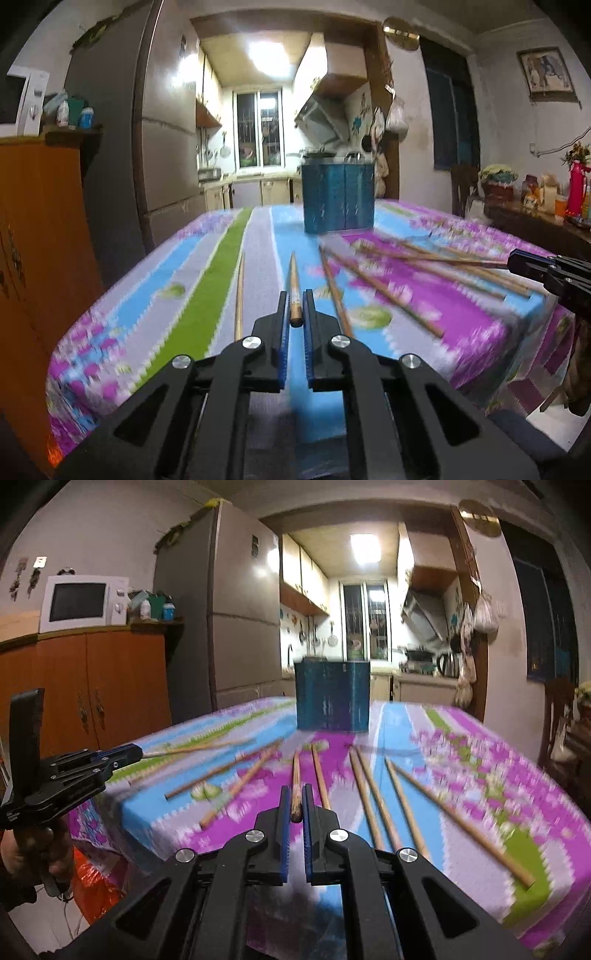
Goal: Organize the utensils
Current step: 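Close the right tool on a wooden chopstick while the left tool grasps another, then carry the right tool's chopstick into the blue holder while the left tool lowers its own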
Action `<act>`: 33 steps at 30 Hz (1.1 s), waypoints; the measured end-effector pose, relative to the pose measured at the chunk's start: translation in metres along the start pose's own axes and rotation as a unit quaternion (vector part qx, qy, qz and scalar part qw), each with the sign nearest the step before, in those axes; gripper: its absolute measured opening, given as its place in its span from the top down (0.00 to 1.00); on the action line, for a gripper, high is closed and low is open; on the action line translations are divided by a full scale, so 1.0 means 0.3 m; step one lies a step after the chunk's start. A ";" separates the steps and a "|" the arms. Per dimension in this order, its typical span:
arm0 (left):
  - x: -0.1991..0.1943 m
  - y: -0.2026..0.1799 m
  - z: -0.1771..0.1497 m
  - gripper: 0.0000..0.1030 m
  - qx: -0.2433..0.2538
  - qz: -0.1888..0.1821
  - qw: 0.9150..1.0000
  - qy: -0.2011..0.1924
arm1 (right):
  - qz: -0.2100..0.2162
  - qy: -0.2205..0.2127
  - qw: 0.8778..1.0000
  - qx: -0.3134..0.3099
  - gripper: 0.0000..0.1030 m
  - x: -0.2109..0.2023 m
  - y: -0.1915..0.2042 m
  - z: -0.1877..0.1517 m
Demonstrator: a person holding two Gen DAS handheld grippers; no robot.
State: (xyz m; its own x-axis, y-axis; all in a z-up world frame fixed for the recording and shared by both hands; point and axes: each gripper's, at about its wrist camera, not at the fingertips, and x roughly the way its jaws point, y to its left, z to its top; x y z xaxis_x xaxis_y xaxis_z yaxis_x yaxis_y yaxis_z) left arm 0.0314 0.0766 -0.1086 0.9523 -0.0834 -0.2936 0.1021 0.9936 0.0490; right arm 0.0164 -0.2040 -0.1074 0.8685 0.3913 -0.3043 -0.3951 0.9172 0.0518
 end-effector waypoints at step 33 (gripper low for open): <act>0.214 -0.001 0.749 0.95 0.035 -0.041 0.996 -0.072 | 0.055 -0.069 0.995 -0.043 0.93 0.201 -0.095 0.828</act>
State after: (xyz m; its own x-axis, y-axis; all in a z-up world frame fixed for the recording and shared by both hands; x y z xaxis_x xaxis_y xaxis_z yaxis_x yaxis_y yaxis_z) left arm 0.1572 0.0538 0.0871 0.9708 -0.1792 -0.1594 0.1963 0.9755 0.0988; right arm 0.1545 -0.1879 0.1090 0.8493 0.5008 -0.1670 -0.5088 0.8609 -0.0062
